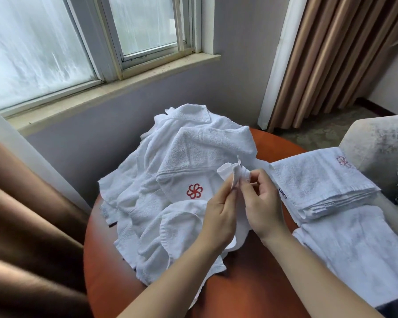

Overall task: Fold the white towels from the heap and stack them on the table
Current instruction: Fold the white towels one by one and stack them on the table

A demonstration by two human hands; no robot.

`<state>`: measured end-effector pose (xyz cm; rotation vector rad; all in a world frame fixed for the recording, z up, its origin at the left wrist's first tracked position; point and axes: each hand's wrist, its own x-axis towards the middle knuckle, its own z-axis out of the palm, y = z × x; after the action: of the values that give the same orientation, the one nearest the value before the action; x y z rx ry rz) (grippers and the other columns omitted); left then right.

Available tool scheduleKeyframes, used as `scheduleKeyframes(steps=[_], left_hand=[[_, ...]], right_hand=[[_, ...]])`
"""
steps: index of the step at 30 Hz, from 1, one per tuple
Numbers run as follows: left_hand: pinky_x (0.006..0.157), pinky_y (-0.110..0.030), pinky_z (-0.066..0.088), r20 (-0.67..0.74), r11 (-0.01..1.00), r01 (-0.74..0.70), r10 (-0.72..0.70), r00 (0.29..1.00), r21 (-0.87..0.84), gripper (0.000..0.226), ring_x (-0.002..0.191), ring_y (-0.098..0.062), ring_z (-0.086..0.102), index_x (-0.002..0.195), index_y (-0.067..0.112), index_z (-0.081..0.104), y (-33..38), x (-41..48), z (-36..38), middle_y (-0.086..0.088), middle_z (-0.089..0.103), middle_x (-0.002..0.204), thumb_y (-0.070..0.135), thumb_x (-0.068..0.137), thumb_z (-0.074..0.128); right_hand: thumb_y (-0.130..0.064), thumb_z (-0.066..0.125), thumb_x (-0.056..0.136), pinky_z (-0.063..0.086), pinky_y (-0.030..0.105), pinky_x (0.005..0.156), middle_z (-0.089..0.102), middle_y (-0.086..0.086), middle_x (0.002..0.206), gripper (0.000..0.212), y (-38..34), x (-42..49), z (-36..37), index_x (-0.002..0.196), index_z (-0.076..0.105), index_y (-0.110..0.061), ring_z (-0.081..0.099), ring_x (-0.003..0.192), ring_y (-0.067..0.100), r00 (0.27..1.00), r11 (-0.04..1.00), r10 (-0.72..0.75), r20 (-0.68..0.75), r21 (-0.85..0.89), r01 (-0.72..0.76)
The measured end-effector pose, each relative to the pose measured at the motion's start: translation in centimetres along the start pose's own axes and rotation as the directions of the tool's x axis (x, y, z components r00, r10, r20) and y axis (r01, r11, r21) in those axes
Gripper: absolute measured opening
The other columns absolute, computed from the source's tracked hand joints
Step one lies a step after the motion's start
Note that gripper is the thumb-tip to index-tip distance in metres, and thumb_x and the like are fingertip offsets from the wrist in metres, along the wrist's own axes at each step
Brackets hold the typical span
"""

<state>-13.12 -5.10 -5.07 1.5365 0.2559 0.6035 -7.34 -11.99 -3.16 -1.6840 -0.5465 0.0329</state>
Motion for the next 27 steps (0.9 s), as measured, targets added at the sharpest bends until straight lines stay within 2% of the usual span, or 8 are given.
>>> scheduleKeyframes(steps=[4,9,12,17,20,23,25,27], left_hand=[[0.107,-0.022,0.038,0.004,0.996,-0.040,0.040,0.999,0.076,0.044,0.124,-0.001,0.052,0.134,0.033,0.050,-0.1,-0.2,0.2,0.009,0.060,0.131,0.007,0.101,0.039],[0.095,-0.034,0.048,0.098,0.917,-0.192,0.168,0.981,0.349,0.045,0.111,-0.007,0.060,0.135,0.020,0.053,-0.8,-0.5,-0.2,0.005,0.066,0.119,0.012,0.091,0.051],[0.087,-0.035,0.050,0.156,0.831,-0.302,0.258,0.953,0.467,0.052,0.107,-0.012,0.061,0.133,0.020,0.052,-0.7,-0.8,0.0,0.007,0.064,0.119,0.015,0.083,0.063],[0.081,-0.030,0.049,-0.037,0.783,-0.098,0.153,0.988,0.614,0.066,0.108,-0.012,0.057,0.142,0.028,0.039,-0.9,-0.9,0.7,0.011,0.061,0.125,0.015,0.080,0.057],[0.066,-0.035,0.044,-0.190,0.739,-0.014,0.191,0.963,0.674,0.054,0.086,-0.025,0.061,0.120,0.030,0.047,-0.6,-0.4,0.6,0.003,0.066,0.098,0.010,0.070,0.044],[0.056,-0.034,0.040,-0.216,0.669,-0.047,0.306,0.927,0.742,0.036,0.070,-0.028,0.058,0.102,0.022,0.054,-0.2,0.4,-0.2,-0.001,0.060,0.079,0.017,0.072,0.034],[0.055,-0.032,0.038,-0.186,0.621,-0.083,0.355,0.916,0.780,0.042,0.071,-0.027,0.057,0.101,0.015,0.060,0.5,1.2,-1.0,-0.002,0.058,0.084,0.022,0.074,0.028],[0.053,-0.031,0.037,-0.130,0.572,-0.137,0.401,0.907,0.809,0.041,0.071,-0.028,0.059,0.106,0.014,0.059,1.4,2.1,-1.9,-0.003,0.059,0.091,0.019,0.078,0.031]], right_hand=[[-0.030,0.056,0.088,0.051,0.031,0.064,0.064,-0.006,0.071,0.020,0.1,-0.2,-0.3,0.076,0.055,-0.014,0.062,0.066,0.010,0.999,0.999,-0.044,0.005,-0.031,0.045],[-0.035,0.060,0.082,0.041,0.020,0.056,0.055,-0.015,0.054,0.026,-0.7,-0.5,-1.1,0.070,0.047,-0.016,0.051,0.052,-0.001,0.996,0.997,0.028,0.084,0.067,-0.034],[-0.028,0.068,0.087,0.041,0.032,0.059,0.048,-0.015,0.048,0.036,-0.7,0.3,-1.1,0.062,0.044,-0.017,0.045,0.050,0.002,0.992,0.992,0.126,0.031,-0.017,-0.125],[-0.023,0.064,0.087,0.053,0.050,0.073,0.054,-0.002,0.057,0.035,-1.6,1.4,-0.2,0.059,0.046,-0.011,0.054,0.063,0.026,0.972,0.972,0.229,-0.041,0.069,-0.226],[-0.021,0.062,0.087,0.051,0.046,0.071,0.051,0.006,0.069,0.034,-3.1,2.1,0.0,0.063,0.044,-0.007,0.049,0.065,0.022,0.959,0.953,0.272,-0.079,0.158,-0.257],[-0.033,0.056,0.082,0.045,0.037,0.085,0.058,-0.001,0.100,0.033,-3.9,3.1,-0.7,0.059,0.045,-0.012,0.055,0.091,0.014,0.995,0.993,-0.038,-0.096,-0.111,0.027],[-0.038,0.046,0.081,0.041,0.041,0.101,0.058,-0.002,0.123,0.034,-4.1,3.9,-1.5,0.065,0.050,-0.008,0.052,0.116,0.013,0.967,0.937,-0.254,-0.001,-0.248,0.246],[-0.035,0.042,0.086,0.042,0.050,0.101,0.062,-0.015,0.105,0.039,-4.2,4.8,-2.2,0.075,0.056,0.000,0.054,0.099,-0.003,0.937,0.905,-0.346,0.053,-0.243,0.348]])
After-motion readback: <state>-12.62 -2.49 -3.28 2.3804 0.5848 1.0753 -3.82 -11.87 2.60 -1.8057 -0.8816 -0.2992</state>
